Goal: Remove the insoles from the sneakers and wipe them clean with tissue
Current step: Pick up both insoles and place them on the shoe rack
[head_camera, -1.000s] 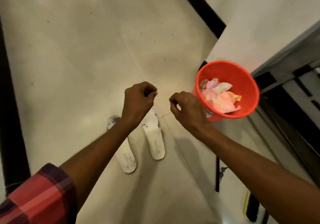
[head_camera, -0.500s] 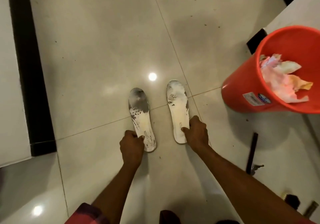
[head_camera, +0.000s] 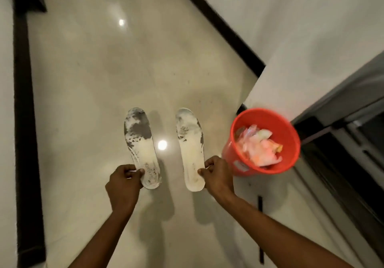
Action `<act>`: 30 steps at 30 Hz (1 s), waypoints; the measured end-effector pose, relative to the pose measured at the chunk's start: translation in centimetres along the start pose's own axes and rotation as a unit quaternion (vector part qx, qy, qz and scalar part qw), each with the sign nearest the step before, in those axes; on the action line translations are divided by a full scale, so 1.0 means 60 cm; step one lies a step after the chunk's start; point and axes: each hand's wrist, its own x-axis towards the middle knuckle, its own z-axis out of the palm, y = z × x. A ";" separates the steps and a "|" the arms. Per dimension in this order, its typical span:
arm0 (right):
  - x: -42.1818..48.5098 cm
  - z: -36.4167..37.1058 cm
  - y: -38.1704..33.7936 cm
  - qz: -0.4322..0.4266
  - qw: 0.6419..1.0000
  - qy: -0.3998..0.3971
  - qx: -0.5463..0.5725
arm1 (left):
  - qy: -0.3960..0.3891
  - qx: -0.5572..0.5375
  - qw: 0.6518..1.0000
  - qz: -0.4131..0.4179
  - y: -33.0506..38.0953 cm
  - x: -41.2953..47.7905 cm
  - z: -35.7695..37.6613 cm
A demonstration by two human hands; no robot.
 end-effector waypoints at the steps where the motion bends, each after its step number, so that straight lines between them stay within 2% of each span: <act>1: -0.006 -0.039 -0.034 -0.012 1.000 0.016 0.023 | -0.001 -0.011 1.000 0.028 0.059 -0.004 -0.012; 8: -0.128 -0.374 -0.257 -0.118 0.977 0.152 0.091 | -0.069 -0.087 0.972 0.208 0.436 -0.132 -0.104; 12: -0.254 -0.533 -0.284 -0.120 0.953 0.248 0.127 | -0.134 -0.090 0.951 0.264 0.563 -0.263 -0.133; 16: -0.393 -0.647 -0.225 -0.095 0.932 0.306 0.168 | -0.175 -0.080 0.934 0.301 0.623 -0.396 -0.150; 22: -0.523 -0.771 -0.120 -0.073 0.915 0.367 0.151 | -0.226 -0.043 0.909 0.347 0.667 -0.540 -0.132; 26: -0.561 -0.778 -0.008 -0.003 0.908 0.383 0.170 | -0.292 0.039 0.892 0.344 0.650 -0.610 -0.064; 30: -0.562 -0.716 0.127 0.101 0.912 0.364 0.160 | -0.350 0.141 0.868 0.324 0.591 -0.635 0.023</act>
